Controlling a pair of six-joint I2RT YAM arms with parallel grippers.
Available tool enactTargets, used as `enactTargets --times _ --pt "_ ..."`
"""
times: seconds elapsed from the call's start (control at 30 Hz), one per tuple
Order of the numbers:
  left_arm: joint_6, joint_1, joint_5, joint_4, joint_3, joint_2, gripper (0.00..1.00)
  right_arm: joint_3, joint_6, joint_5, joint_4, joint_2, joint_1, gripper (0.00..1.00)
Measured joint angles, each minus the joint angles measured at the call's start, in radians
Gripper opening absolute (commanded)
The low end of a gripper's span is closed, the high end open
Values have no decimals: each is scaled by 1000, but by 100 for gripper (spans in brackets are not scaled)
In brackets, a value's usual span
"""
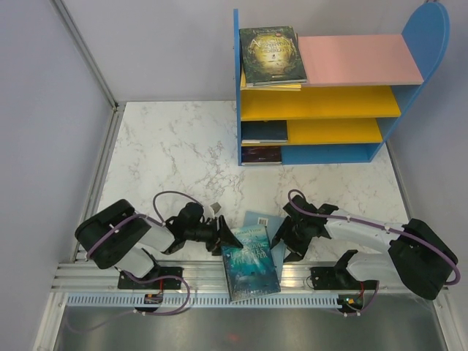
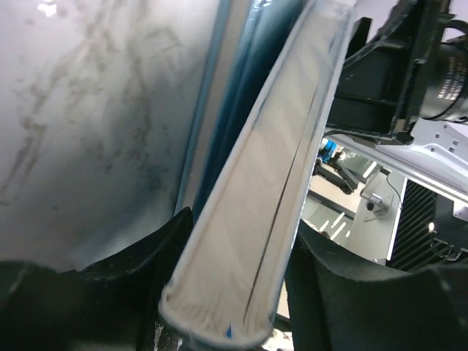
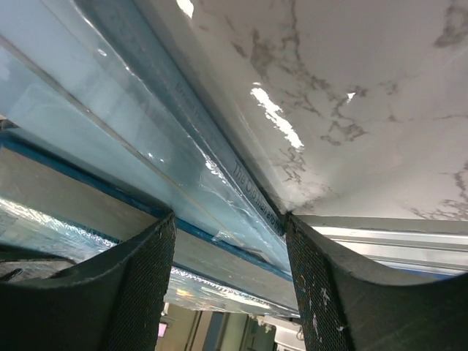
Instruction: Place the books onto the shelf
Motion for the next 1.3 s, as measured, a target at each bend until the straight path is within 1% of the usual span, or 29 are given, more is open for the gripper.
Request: enactTargets --times 0.13,0.2,0.3,0.4,0.5,0.7,0.73,0.77,0.8,0.83,0.93,1.0,1.1,1.23,1.3 --pt "-9 -4 -42 -26 2 -69 2 -8 3 -8 24 -13 6 70" --pt "-11 -4 -68 -80 10 -128 2 -19 3 -13 35 -21 18 70" --pt "0 -10 -110 -237 77 -254 2 -9 -9 -5 45 -22 36 72" --pt "63 -10 -159 -381 153 -376 2 10 -40 23 24 -21 50 72" --pt "101 -6 -192 -459 183 -468 2 34 -72 58 -8 -20 57 72" --pt "143 -4 -204 -562 206 -506 2 100 -132 165 -37 -16 39 73" --pt "151 -2 -209 -591 211 -512 2 116 -143 175 -52 -19 29 75" --pt "161 2 -211 -628 219 -518 2 135 -158 187 -67 -23 14 86" --pt "171 10 -211 -665 229 -524 2 152 -175 196 -76 -35 -5 93" --pt "179 23 -209 -696 241 -528 2 169 -192 209 -84 -60 -26 98" --pt "187 115 -173 -748 267 -549 2 212 -246 229 -81 -168 -76 98" --pt "183 199 -143 -745 269 -569 2 220 -265 222 -38 -253 -88 98" --pt "163 305 -114 -718 269 -581 2 196 -259 170 82 -337 -89 98" --pt "114 345 -79 -662 269 -579 2 58 -197 75 325 -372 -89 98" --pt "85 346 -54 -628 269 -579 2 -10 -171 48 385 -364 -89 98"
